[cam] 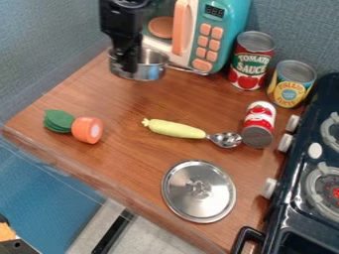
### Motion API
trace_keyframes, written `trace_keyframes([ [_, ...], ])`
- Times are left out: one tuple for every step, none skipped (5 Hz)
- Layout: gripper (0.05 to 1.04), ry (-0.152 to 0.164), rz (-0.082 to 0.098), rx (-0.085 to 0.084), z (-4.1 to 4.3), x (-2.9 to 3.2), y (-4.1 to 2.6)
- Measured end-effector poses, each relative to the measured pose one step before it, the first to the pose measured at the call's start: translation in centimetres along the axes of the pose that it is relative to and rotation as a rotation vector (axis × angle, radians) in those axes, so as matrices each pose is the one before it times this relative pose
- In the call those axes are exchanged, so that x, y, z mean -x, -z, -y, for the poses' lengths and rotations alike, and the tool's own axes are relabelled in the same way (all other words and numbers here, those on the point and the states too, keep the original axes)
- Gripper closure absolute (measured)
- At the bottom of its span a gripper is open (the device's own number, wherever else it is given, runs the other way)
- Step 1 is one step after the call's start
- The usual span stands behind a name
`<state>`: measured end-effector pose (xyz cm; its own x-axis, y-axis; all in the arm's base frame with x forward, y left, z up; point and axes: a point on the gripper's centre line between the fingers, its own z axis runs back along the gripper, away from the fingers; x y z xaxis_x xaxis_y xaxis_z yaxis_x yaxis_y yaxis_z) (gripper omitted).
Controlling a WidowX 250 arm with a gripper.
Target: Take the pot and put it on the left of spoon
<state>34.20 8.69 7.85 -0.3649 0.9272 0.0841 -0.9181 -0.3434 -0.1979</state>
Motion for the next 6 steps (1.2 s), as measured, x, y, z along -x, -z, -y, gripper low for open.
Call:
trace_keyframes([
  [1.028,-0.0399,0.0166,0.0015,-0.431,2.894,-0.631],
  [1.028,-0.0782,-0.0015,0.0241,0.181,1.034,0.473],
  [1.028,-0.0898,0.0231,-0.0167,-0.391,0.733,1.912],
  [1.028,-0.0527,0.0093,0.0129,0.716,0.414,0.429],
  [1.028,-0.0251,0.0195,-0.0079,-0.659,0.979,0.877],
  [1.028,0.0059,0.0096,-0.0102,0.118,1.459,0.783],
])
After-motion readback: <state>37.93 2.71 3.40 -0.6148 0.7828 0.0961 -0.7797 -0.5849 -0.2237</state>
